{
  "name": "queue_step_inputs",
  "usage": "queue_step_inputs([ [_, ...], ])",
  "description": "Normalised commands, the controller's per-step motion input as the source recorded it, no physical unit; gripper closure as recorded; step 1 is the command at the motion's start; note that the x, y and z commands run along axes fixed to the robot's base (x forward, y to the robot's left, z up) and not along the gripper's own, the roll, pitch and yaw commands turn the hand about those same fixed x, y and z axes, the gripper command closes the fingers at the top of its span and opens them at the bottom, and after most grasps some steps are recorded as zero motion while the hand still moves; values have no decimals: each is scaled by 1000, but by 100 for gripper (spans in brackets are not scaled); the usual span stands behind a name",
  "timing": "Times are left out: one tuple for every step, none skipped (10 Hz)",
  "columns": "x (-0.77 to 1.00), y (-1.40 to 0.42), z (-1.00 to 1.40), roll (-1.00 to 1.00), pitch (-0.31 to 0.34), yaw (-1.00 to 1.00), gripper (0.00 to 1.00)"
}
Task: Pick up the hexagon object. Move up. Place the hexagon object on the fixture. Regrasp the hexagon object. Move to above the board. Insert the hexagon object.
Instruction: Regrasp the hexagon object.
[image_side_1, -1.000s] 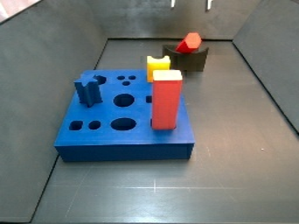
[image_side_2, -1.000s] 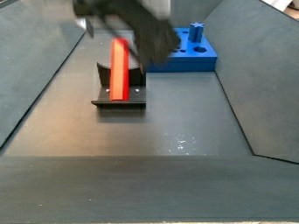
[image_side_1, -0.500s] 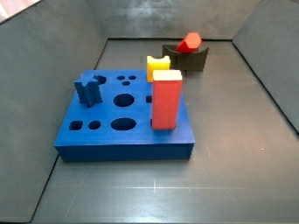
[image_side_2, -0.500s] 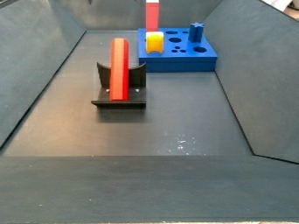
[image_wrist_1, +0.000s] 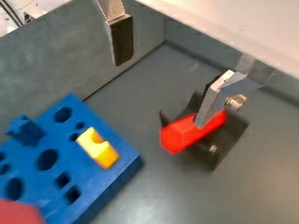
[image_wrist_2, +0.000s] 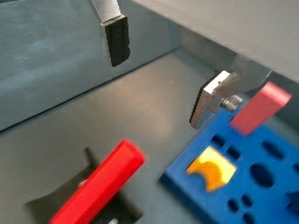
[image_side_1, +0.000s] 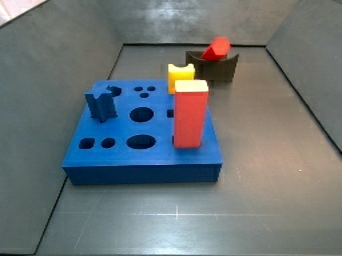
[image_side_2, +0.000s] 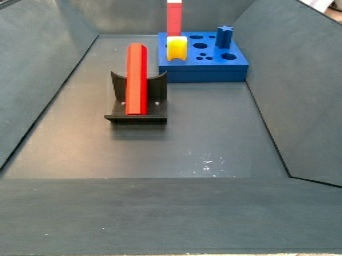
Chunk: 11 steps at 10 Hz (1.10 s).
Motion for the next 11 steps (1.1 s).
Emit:
queue_step_inputs([
  [-15,-23,13,1000,-1,34,0],
  [-11,-32,12,1000,-1,35,0],
  [-11,-28,11,1000,2,36,0],
  [-3,-16,8,1000,6,38,0],
  [6,-19,7,1000,13,40,0],
  [19,-24,5,1000,21,41,0],
  [32,-23,-4,1000,29,44,0],
  [44,-24,-3,1000,39,48,0],
  [59,-29,-4,1000,58,54,0],
  [73,-31,-7,1000,75,61,0],
  [87,-36,0,1000,105,74,0],
])
